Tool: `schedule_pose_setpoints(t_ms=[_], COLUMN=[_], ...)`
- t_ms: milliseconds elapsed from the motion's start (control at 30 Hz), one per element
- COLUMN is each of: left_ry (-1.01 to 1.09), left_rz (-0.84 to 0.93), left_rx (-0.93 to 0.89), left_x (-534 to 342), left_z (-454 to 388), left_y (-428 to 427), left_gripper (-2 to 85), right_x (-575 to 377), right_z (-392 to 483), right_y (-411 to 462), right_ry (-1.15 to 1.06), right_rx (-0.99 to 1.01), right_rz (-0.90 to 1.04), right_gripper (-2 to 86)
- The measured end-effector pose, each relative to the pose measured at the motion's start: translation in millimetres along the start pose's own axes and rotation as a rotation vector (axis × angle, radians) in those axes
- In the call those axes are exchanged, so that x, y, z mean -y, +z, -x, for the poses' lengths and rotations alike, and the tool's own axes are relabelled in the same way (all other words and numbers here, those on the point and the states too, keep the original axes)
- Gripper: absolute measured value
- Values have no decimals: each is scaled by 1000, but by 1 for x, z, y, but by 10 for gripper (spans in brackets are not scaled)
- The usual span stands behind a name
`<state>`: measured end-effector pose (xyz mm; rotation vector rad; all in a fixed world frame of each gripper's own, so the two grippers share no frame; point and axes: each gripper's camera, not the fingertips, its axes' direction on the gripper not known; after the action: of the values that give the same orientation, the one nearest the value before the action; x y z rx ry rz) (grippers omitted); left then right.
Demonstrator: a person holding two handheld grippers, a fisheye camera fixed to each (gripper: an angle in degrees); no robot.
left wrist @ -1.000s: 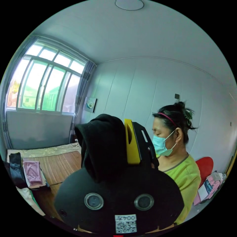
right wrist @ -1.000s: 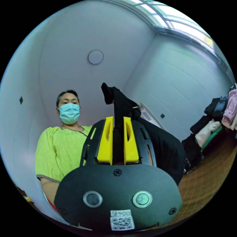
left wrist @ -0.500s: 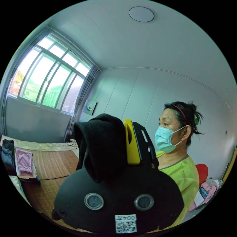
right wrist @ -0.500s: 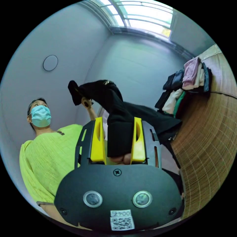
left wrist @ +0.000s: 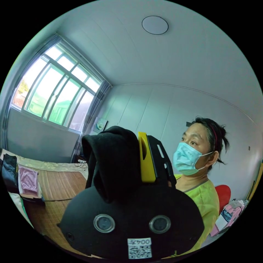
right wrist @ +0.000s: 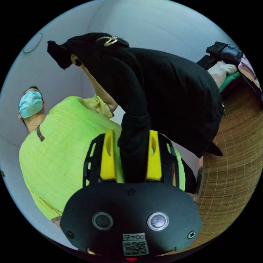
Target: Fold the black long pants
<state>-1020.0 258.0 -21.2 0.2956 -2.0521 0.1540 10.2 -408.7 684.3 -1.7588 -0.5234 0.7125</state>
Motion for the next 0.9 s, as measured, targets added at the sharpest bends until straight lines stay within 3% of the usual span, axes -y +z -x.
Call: schedule_pose_setpoints(t_ms=[33, 167, 267, 400, 533, 600, 733, 900], left_ry=[1, -16, -31, -41, -64, -71, 11, 59], left_rz=[-2, -6, 47, 180, 205, 238, 387, 451], left_rx=[8, 42, 87, 139, 72, -8, 25, 37], left_x=[4, 27, 38, 36, 12, -6, -39, -107], left_z=[2, 28, 51, 97, 154, 192, 232, 299], left_y=[-9, -77, -114, -150, -184, -199, -192, -167], left_gripper=[74, 74, 74, 74, 72, 72, 75, 88], right_x=[6, 8, 7, 2, -8, -6, 7, 19], right_z=[6, 27, 69, 146, 230, 271, 369, 490], right_y=[14, 37, 46, 19, -28, -46, -78, -109], right_ry=[14, 38, 28, 104, 153, 169, 238, 253], right_rx=[-56, -297, -650, -1267, -1590, -1697, -1828, -1760], right_rz=[34, 37, 37, -6, -158, -244, -388, -765], right_gripper=[55, 33, 24, 15, 17, 17, 14, 14])
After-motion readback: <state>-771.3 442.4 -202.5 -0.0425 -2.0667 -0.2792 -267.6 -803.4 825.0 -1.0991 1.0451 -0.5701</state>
